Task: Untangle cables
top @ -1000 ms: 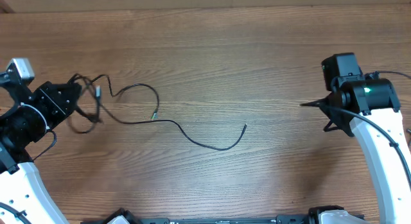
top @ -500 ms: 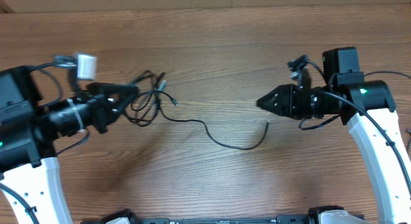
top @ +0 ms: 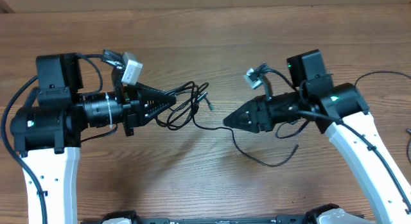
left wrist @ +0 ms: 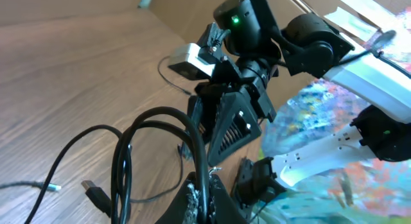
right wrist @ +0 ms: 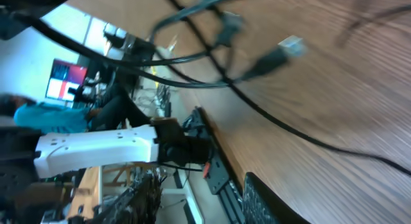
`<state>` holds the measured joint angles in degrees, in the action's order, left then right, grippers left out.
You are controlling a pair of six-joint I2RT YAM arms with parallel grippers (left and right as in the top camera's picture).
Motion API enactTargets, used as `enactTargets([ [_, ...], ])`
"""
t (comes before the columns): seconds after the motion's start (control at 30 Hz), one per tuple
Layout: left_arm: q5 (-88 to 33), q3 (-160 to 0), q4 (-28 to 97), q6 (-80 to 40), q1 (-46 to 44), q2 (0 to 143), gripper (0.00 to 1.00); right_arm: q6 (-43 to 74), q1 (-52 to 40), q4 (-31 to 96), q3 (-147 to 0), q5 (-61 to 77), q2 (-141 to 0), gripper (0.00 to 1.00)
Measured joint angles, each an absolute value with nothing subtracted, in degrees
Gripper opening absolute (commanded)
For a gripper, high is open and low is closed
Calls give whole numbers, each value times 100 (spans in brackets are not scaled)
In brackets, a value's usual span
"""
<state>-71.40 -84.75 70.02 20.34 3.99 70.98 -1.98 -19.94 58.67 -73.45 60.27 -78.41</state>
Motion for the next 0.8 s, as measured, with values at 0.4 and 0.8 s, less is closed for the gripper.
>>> enactTargets([
  [0.4,-7225,-8475,6718,1081,336,7293,4,-978,-3074,5054,-7343,6099,-7841,66],
  [0.8,-5039,-8479,7620,-211,333,7343,54,-471,-3424,5157,-7341,4381,-7839,100],
])
